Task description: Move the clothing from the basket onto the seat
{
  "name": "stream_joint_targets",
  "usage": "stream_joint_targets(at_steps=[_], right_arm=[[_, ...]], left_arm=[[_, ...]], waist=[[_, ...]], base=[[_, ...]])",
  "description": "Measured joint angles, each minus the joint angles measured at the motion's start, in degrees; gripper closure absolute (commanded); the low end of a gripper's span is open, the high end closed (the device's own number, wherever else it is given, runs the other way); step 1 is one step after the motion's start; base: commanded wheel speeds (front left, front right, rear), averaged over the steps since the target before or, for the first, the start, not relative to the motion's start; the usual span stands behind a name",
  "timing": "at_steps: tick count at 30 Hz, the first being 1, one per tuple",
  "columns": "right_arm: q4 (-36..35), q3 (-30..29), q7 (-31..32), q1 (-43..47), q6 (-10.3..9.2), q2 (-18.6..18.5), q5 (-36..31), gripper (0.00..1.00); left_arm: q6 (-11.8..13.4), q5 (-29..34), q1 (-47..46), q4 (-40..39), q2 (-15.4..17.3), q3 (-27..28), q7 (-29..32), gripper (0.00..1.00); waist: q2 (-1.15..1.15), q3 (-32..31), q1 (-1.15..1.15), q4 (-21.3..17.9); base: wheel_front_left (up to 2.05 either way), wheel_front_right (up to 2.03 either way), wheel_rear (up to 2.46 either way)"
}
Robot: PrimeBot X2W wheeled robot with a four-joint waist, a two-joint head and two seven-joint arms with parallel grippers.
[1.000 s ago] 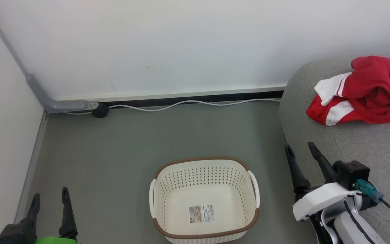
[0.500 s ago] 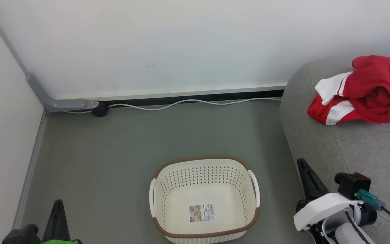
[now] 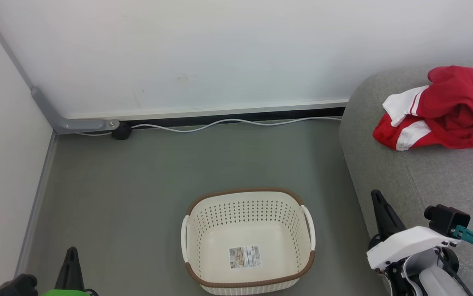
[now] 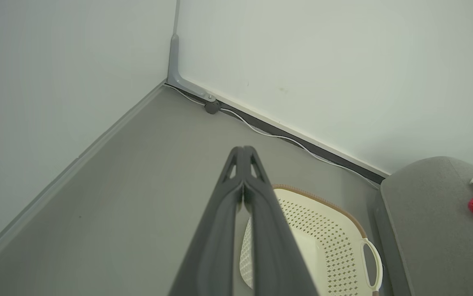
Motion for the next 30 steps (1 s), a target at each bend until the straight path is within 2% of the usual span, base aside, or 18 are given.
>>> stream_joint_targets(at_steps=[30], right_arm=[[0.0,-7.7,6.0,-0.9,2.74,1.3,21.0,1.0]], left_arm=[[-4.1,-19.4,-4.4,2.8,-1.7,3.1,6.0,1.0]], waist=[[0.0,0.7,0.0,0.1]], base=[[0.0,0.0,0.0]])
